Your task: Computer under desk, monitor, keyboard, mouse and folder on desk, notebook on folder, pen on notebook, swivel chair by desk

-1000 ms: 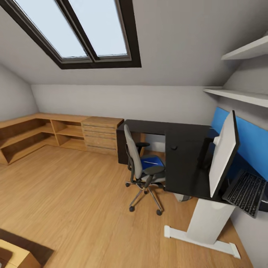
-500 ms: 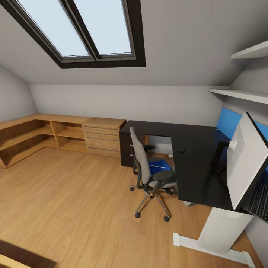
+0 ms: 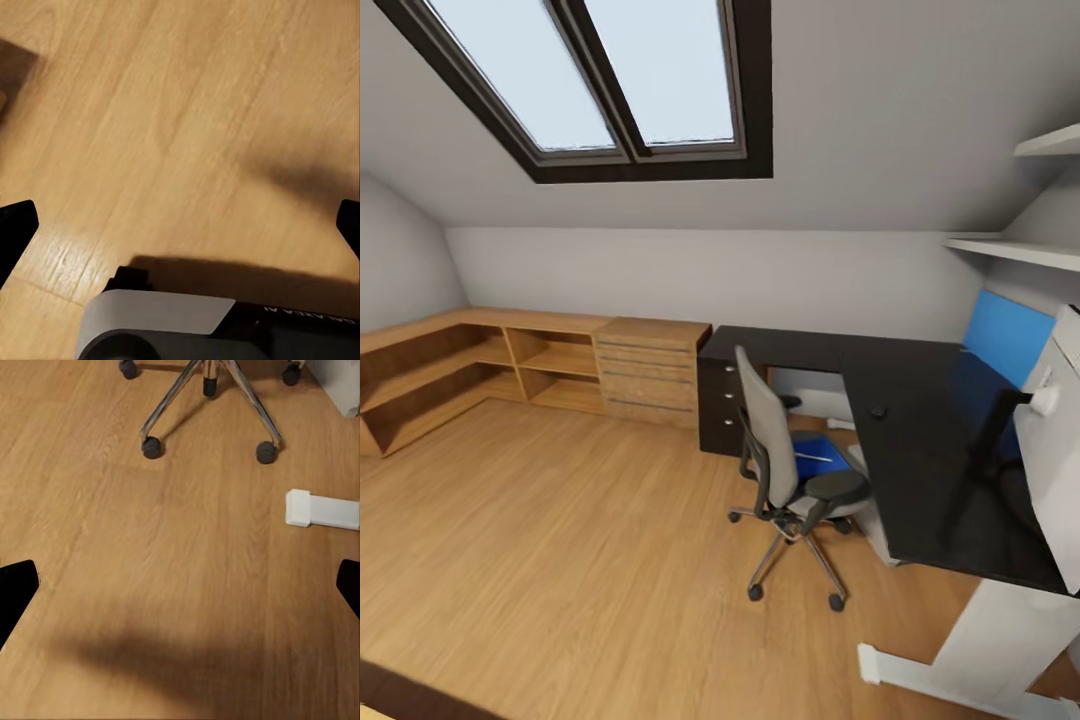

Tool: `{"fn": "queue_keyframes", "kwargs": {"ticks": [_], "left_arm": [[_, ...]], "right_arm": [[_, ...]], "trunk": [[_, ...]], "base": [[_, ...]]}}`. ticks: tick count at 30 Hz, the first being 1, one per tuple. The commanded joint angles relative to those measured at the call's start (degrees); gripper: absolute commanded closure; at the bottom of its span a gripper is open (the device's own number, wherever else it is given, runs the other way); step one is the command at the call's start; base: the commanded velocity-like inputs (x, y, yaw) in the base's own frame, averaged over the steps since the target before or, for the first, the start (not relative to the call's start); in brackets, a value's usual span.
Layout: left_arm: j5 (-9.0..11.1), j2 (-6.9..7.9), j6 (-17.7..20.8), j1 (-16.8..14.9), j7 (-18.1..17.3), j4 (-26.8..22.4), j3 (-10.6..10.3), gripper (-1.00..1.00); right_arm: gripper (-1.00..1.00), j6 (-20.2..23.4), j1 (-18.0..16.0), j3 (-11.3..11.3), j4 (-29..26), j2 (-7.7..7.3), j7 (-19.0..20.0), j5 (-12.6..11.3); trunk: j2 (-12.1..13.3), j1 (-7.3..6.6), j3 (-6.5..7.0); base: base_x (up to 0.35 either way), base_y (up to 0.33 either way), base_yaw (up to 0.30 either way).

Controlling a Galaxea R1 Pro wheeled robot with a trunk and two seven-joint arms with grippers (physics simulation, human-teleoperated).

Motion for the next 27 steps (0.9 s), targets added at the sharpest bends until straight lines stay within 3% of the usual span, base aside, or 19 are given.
{"fn": "queue_keyframes", "kwargs": {"ticks": [1, 11, 15, 20, 27], "left_arm": [[0.3, -0.01, -0.1, 0.0, -0.1, 0.0, 0.0, -1.00], [0.1, -0.01, -0.1, 0.0, 0.0, 0.0, 0.0, -1.00], [0.2, -0.03, -0.1, 0.0, -0.3, -0.3, 0.0, -1.00], [0.1, -2.96, 0.3, 0.0, 0.2, -0.2, -0.1, -1.00], [0.2, -3.77, 0.6, 0.0, 0.3, -0.1, 0.0, -1.00]], "right_arm": [[-1.00, -0.1, 0.0, 0.4, 0.0, -0.05, -0.4, 0.2], [-1.00, -0.1, 0.0, 0.4, 0.0, -0.04, 1.4, 0.3], [-1.00, -0.1, 0.0, 0.4, 0.0, -0.05, 1.4, 0.3], [-1.00, -0.1, 0.0, 0.4, 0.0, -0.14, 1.4, 0.3], [-1.00, -0.1, -0.1, 0.3, 0.0, -0.43, 1.5, 0.3]], "trunk": [[0.0, 0.03, -0.05], [0.0, 0.03, -0.05], [0.0, 0.03, -0.05], [0.0, 0.03, -0.05], [-0.4, 0.25, -0.23]], "base": [[0.245, 0.224, 0.000], [0.153, 0.129, 0.000], [0.020, 0.018, -0.182], [0.001, 0.001, -0.257], [0.000, 0.000, -0.263]]}}
